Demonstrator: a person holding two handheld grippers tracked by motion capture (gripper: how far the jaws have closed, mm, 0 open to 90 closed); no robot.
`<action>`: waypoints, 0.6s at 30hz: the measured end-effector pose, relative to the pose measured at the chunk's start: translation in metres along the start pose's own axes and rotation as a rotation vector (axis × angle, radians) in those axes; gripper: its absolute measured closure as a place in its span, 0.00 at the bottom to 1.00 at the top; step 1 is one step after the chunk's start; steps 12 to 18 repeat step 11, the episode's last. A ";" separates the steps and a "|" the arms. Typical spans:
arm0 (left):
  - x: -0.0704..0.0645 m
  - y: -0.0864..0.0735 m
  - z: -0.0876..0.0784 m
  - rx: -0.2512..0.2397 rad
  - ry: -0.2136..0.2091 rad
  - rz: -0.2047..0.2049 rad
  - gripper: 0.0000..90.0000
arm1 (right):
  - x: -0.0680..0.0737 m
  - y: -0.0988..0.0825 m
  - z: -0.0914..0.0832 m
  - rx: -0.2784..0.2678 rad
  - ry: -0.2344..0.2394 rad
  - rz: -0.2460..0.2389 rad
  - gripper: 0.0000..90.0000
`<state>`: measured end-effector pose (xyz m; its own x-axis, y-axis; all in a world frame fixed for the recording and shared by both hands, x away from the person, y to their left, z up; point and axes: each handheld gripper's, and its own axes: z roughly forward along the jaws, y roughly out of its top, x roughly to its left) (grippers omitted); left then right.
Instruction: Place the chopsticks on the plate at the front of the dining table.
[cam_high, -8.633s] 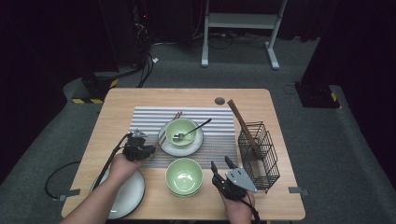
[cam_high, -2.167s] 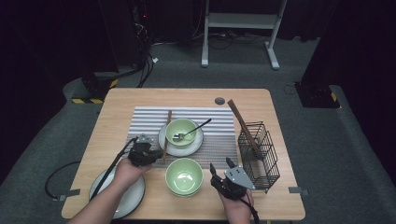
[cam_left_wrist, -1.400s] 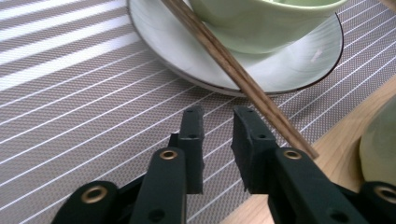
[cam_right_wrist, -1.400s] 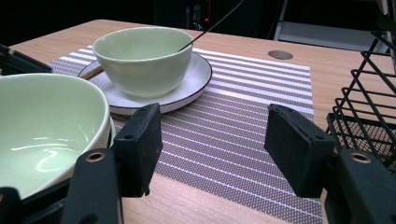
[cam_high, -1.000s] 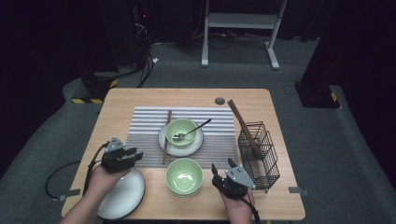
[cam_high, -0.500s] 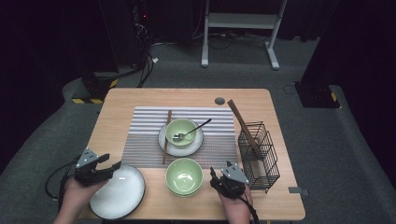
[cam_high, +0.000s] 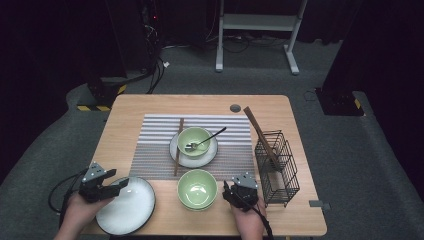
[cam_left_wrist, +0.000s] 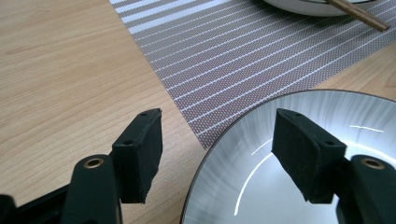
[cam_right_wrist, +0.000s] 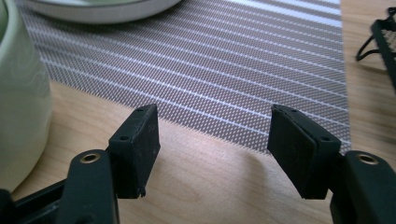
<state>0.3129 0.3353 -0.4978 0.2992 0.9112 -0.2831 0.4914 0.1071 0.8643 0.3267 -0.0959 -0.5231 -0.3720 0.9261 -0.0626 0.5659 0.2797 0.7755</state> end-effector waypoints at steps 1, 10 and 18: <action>-0.001 0.001 -0.002 -0.007 -0.005 -0.007 0.38 | 0.000 0.000 0.000 0.004 -0.001 -0.007 0.37; -0.003 0.002 -0.004 -0.025 0.039 0.038 0.39 | 0.000 0.000 0.001 0.018 0.017 -0.003 0.36; -0.003 0.002 -0.004 -0.028 0.030 0.028 0.39 | 0.000 0.000 0.001 0.017 0.018 -0.004 0.36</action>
